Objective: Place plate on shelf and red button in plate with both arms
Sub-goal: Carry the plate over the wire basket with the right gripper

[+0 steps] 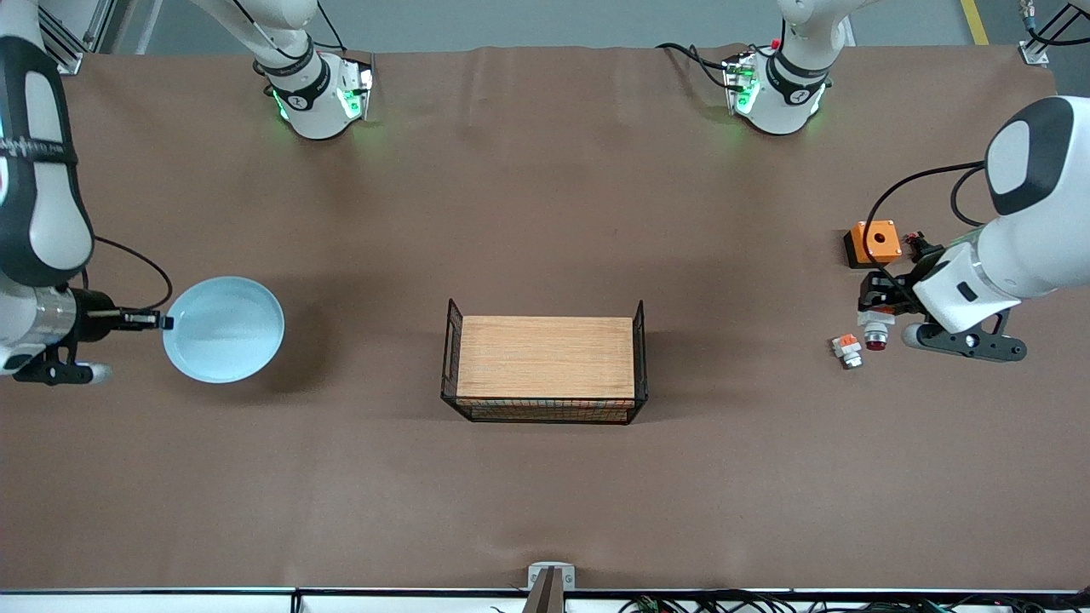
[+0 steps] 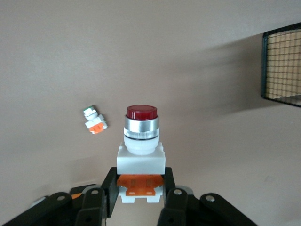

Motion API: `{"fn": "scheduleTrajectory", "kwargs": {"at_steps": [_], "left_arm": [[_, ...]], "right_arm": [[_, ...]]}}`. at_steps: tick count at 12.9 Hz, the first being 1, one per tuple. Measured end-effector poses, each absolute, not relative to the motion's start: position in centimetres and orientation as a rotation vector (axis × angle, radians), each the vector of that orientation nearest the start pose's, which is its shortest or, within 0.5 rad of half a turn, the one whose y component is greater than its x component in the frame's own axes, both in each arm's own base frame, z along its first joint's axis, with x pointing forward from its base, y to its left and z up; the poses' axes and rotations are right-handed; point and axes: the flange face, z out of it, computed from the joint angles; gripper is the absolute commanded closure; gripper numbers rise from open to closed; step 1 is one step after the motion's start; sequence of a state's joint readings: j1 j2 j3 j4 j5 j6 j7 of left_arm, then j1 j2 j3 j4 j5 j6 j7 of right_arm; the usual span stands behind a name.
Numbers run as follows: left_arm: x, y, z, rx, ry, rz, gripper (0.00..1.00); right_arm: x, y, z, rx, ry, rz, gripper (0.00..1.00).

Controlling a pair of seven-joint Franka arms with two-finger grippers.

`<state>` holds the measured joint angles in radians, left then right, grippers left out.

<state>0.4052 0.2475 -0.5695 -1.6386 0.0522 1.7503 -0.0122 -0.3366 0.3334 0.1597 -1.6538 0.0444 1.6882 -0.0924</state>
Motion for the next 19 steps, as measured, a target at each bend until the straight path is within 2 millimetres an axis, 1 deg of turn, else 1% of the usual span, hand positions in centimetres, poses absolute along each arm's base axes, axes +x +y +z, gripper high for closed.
{"fn": "scheduleTrajectory", "kwargs": {"at_steps": [1,3,5,6,7,8,9,10,11,12,13,14,15,16,19], "left_arm": [[61.1,-7.7,48.4,-3.203,0.224,0.167,0.99],[60.8,-9.0,48.5,-3.207,0.156,0.174,0.99],[60.6,-10.2,48.4,-3.208,0.056,0.190,0.99],[60.4,-10.6,48.3,-3.207,0.021,0.199,0.99],[60.4,-11.0,48.0,-3.206,-0.008,0.211,0.99],[60.4,-11.2,47.6,-3.204,-0.034,0.223,0.99],[60.4,-11.3,47.2,-3.204,-0.049,0.236,0.99],[60.4,-11.3,46.9,-3.204,-0.058,0.247,0.99],[60.5,-11.3,46.5,-3.204,-0.071,0.257,0.99],[60.5,-11.2,46.3,-3.204,-0.080,0.265,0.99],[60.6,-11.2,46.1,-3.204,-0.098,0.271,0.98],[60.6,-11.3,46.0,-3.203,-0.115,0.276,0.98],[60.6,-11.4,45.9,-3.201,-0.129,0.279,0.98],[60.5,-11.7,45.9,-3.200,-0.136,0.280,0.98],[60.2,-13.1,46.0,-3.195,-0.147,0.280,0.98]], "right_arm": [[60.0,-10.2,42.1,-2.968,0.186,0.444,1.00],[58.3,-7.2,46.4,-2.962,0.283,0.488,1.00],[56.4,-3.1,50.3,-2.968,0.397,0.512,1.00],[55.4,-0.9,51.9,-2.973,0.460,0.522,1.00],[54.3,1.8,53.5,-2.972,0.543,0.534,1.00],[53.1,4.9,55.0,-2.963,0.651,0.542,1.00],[51.8,8.8,56.5,-2.955,0.767,0.538,1.00],[50.3,13.0,57.7,-2.944,0.874,0.528,1.00],[48.7,17.5,58.5,-2.924,0.981,0.520,1.00],[47.3,21.5,59.0,-2.887,1.098,0.501,1.00],[46.3,24.9,59.2,-2.835,1.231,0.470,1.00],[45.4,27.7,59.3,-2.771,1.349,0.432,1.00],[44.7,30.1,59.2,-2.703,1.449,0.396,1.00],[44.4,32.0,58.8,-2.638,1.533,0.371,1.00],[45.4,35.9,56.3,-2.435,1.758,0.343,1.00]]}}
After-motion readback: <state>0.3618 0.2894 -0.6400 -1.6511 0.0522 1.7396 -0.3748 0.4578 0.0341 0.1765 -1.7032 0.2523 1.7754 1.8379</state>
